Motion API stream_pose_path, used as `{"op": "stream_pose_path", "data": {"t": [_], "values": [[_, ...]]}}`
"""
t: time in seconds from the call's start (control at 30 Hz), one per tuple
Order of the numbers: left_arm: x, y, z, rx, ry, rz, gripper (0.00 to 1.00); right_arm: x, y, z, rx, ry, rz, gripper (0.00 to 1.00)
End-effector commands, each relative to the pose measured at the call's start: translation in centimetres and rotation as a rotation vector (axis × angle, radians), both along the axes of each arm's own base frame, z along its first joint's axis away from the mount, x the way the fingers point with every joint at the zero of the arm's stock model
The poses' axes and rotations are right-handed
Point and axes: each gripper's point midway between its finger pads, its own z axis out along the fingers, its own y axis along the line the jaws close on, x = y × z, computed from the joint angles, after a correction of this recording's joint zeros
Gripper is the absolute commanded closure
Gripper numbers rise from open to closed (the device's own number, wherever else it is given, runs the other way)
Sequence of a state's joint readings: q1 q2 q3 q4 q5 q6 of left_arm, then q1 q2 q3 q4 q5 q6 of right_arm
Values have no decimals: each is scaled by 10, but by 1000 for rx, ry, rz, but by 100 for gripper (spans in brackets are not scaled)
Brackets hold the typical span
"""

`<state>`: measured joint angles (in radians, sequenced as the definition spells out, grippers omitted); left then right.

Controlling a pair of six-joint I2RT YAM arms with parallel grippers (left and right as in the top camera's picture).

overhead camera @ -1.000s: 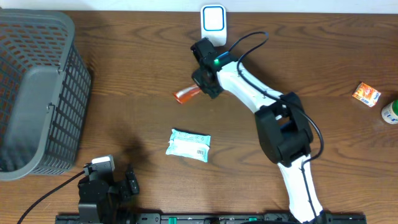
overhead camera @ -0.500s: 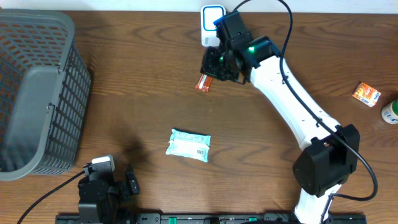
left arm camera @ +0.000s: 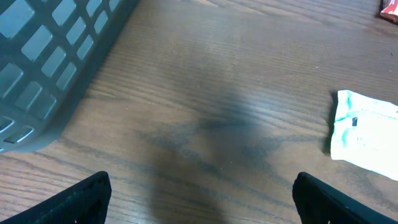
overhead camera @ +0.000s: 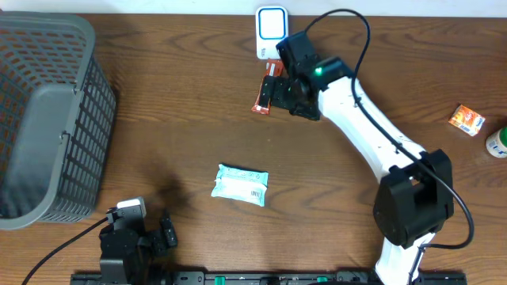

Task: Scan the item barcode
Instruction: 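Hold the snack bar up in front of the scanner with the right gripper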

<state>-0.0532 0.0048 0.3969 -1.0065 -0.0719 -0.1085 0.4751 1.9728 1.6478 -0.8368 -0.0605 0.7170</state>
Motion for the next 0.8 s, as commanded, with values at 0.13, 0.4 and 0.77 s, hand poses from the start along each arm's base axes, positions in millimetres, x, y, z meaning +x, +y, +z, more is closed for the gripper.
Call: {"op": "stream_pose_path", "data": {"t": [0.13, 0.4, 0.77], "values": [[-1, -1, -2, -13, 6, 0, 6, 30, 3, -44, -8, -210, 6, 14], [-1, -1, -2, -13, 7, 0, 6, 64, 1, -32, -37, -478, -57, 99], [-1, -1, -2, -13, 7, 1, 6, 94, 16, -68, 16, -582, -77, 99]]}}
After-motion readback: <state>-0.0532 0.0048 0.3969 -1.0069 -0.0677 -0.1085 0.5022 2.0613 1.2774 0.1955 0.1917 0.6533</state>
